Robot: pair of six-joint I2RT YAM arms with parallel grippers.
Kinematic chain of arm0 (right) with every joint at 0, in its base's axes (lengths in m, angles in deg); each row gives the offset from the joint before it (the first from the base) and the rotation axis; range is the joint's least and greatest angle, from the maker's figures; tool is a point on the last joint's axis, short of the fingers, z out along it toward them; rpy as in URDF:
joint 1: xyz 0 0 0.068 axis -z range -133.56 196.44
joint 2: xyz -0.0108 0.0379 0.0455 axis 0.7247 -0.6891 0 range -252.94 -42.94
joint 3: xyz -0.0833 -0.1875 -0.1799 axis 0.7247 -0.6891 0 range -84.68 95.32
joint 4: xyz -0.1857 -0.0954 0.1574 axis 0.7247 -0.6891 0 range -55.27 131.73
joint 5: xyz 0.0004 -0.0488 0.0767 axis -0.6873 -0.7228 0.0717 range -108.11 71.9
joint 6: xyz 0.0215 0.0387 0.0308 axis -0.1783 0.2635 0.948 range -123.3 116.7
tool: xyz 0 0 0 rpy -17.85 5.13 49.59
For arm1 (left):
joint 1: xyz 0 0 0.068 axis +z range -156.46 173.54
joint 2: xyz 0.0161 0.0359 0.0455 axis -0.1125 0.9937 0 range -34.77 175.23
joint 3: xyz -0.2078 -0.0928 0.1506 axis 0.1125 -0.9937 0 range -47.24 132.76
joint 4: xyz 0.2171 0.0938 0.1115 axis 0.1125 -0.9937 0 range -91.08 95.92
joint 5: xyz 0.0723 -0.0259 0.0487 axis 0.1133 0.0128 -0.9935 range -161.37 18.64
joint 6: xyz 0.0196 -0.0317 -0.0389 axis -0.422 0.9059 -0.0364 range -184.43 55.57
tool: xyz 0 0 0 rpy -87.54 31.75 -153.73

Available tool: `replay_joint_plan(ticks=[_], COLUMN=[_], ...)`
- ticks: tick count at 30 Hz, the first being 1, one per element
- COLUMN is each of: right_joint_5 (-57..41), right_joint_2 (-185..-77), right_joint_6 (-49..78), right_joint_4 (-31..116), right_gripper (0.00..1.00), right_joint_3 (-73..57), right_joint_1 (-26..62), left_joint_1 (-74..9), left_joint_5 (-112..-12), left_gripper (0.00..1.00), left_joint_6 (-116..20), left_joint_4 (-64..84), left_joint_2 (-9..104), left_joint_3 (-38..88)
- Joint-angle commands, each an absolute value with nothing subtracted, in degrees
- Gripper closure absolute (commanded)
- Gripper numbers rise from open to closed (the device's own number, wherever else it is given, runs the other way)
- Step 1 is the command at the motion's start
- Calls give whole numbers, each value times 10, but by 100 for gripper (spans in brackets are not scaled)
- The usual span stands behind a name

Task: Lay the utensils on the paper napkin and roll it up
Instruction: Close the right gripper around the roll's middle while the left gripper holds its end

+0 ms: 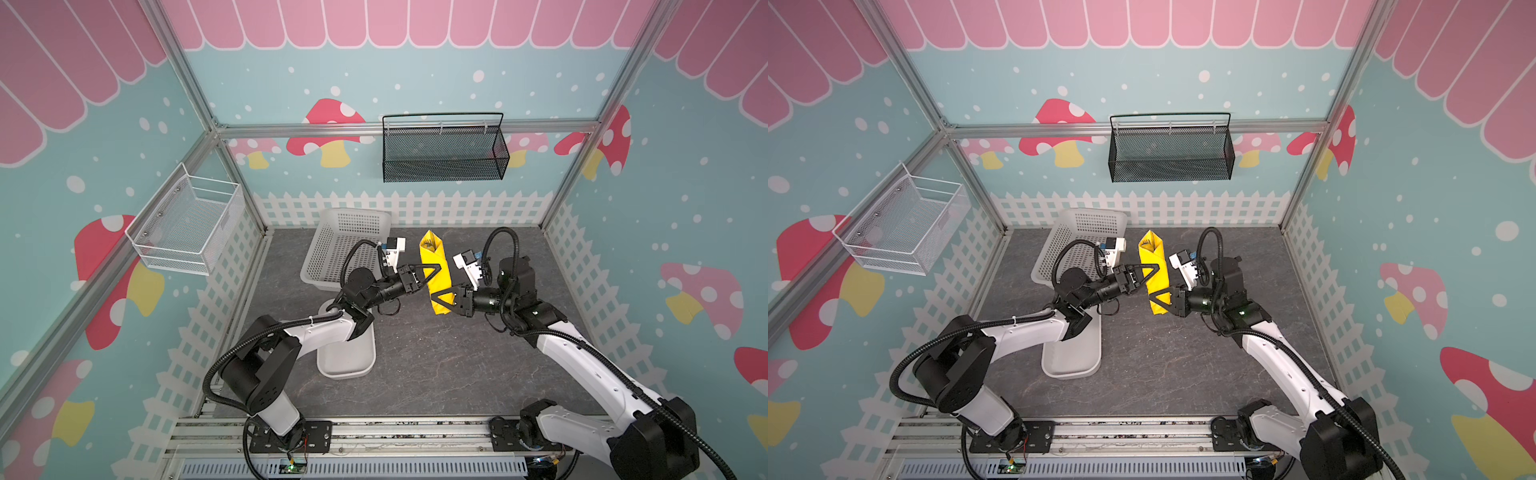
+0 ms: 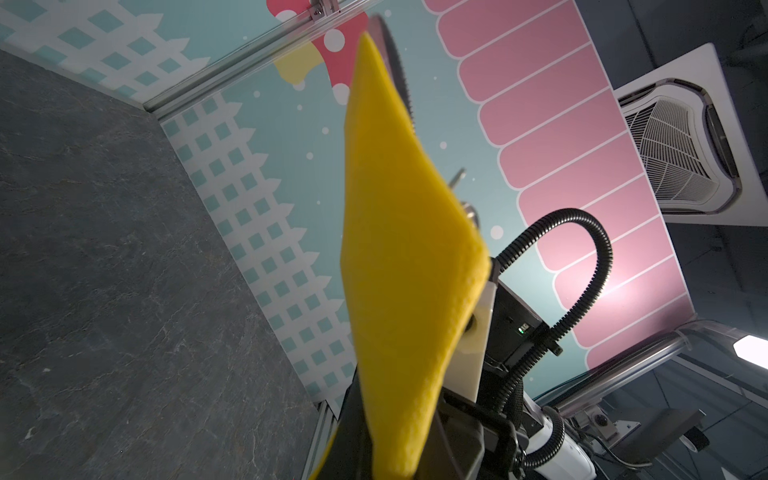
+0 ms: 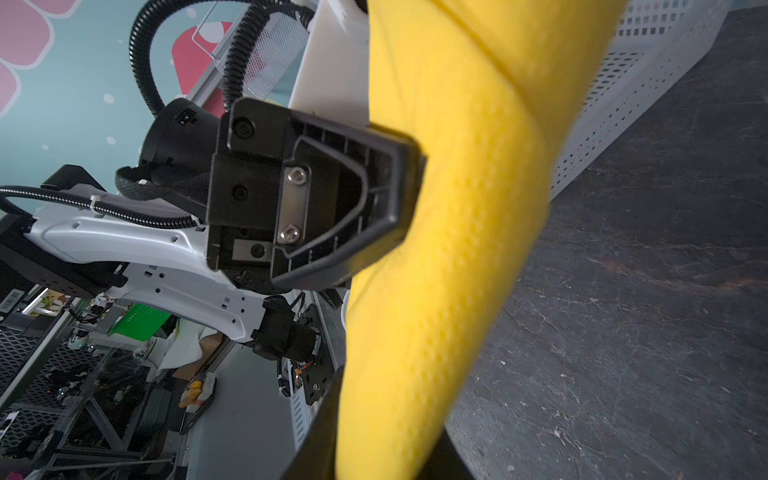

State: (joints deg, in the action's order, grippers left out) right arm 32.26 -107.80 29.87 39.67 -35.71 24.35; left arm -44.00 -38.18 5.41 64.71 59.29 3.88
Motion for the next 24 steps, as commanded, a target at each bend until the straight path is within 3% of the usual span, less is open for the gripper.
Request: replay_joint_plan(ticks=[1,7,11,16,24], right_joint_5=[342,351,342,330,346], right_joint_2=[-1072,-1063,-1062,-1063,-1066], right_joint_6=[298,326,331,337,350], right_joint_4=[424,468,470,474,502], right_gripper=[83,89,90,90,90], right_joint_3=[-363,-369,-367,-367,-373], right_joint_1=[240,241,241,241,241], left_joint_1=[-439,-438,-437,-437,-439], left_joint_5=[-382,-381,-379,-356,-318], left_gripper=[89,60,51,45,44], left_joint_6=[54,49,47,48,66], left_joint_4=[673,669,671,682,711], left_joint_2=[576,576,575,580,608], left_joint_3=[50,36,23,22,45])
